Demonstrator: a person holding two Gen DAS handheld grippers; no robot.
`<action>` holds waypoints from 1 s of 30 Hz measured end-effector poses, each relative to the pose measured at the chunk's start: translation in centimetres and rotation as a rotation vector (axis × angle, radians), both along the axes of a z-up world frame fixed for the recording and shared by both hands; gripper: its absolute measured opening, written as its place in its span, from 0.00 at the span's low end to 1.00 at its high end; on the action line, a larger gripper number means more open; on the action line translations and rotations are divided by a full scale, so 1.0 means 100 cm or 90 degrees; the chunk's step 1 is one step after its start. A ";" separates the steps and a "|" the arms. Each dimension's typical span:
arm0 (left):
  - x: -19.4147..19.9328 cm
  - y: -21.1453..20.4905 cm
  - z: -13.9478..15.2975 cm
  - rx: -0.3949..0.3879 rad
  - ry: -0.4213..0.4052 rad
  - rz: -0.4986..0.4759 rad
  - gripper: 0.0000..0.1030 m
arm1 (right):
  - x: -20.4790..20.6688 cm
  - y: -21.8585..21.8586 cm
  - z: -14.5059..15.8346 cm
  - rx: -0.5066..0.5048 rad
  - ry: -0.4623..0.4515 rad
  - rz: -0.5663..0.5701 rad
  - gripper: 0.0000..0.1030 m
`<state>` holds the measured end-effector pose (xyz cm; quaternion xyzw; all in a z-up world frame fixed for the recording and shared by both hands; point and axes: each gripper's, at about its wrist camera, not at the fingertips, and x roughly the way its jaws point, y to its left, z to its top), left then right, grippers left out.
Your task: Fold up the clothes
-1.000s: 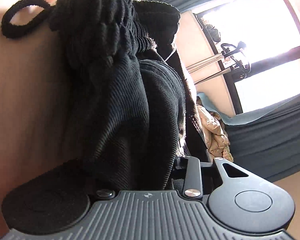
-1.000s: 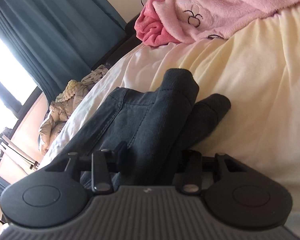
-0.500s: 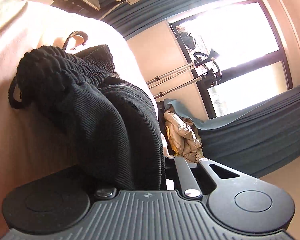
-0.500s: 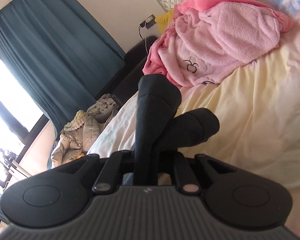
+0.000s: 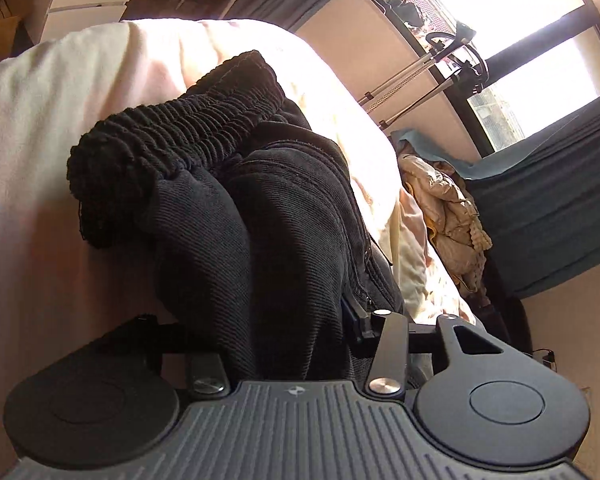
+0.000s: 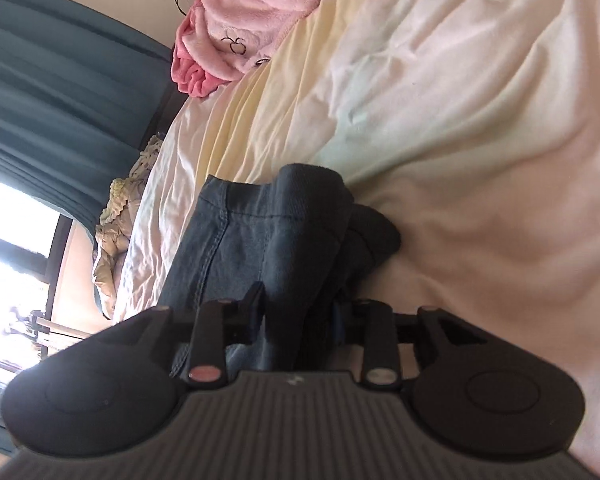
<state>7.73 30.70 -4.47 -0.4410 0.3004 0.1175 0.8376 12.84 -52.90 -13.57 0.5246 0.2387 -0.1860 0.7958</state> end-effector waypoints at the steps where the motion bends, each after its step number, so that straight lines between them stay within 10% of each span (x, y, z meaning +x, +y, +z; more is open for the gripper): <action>1: -0.009 -0.003 0.007 0.020 0.002 0.003 0.83 | -0.005 -0.003 0.002 0.005 -0.010 -0.002 0.35; 12: -0.097 -0.117 0.097 0.334 -0.160 -0.117 0.96 | -0.039 -0.028 0.004 0.093 -0.094 -0.056 0.38; 21: -0.028 -0.246 0.069 0.381 -0.197 -0.309 0.96 | -0.036 -0.041 -0.004 0.149 -0.123 -0.061 0.43; 30: 0.014 -0.312 0.017 0.385 -0.161 -0.346 0.96 | -0.009 -0.045 -0.011 0.099 -0.103 -0.020 0.36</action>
